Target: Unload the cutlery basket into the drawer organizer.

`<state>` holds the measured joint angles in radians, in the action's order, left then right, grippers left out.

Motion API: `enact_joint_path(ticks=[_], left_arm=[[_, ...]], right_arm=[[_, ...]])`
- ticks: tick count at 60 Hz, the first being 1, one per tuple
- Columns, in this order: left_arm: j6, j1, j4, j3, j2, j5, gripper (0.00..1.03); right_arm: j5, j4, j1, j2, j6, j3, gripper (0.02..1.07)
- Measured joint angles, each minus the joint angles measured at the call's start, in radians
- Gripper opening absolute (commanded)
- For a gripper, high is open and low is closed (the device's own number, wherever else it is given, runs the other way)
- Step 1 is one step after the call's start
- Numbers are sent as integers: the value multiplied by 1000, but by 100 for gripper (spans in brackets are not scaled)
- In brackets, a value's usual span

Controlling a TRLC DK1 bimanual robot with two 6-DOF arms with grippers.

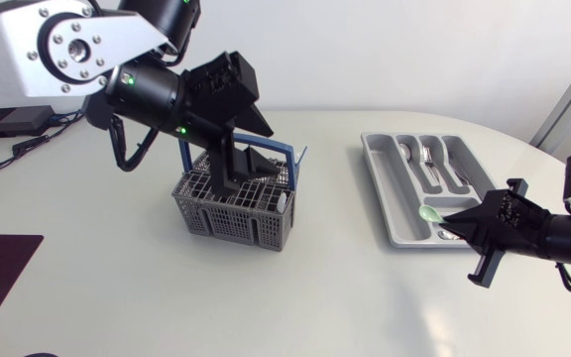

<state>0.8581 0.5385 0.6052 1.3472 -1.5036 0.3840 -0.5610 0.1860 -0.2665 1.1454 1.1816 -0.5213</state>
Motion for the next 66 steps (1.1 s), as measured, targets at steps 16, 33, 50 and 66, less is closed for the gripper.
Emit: enact_joint_path(ticks=[16,33,50,66], left_arm=[[284,30,27,-35,-12,-45,86],[526,82,93,-39,-43,-58,86],[647,112,106,-39,-90,-107,86],[719,127,156,-23,-140,-144,82]], right_arm=[[-19,44,-145,243,241,-164,8],[51,105,-175,448,439,-310,8],[140,66,-155,525,530,-319,34],[167,-72,-140,501,532,-246,65]])
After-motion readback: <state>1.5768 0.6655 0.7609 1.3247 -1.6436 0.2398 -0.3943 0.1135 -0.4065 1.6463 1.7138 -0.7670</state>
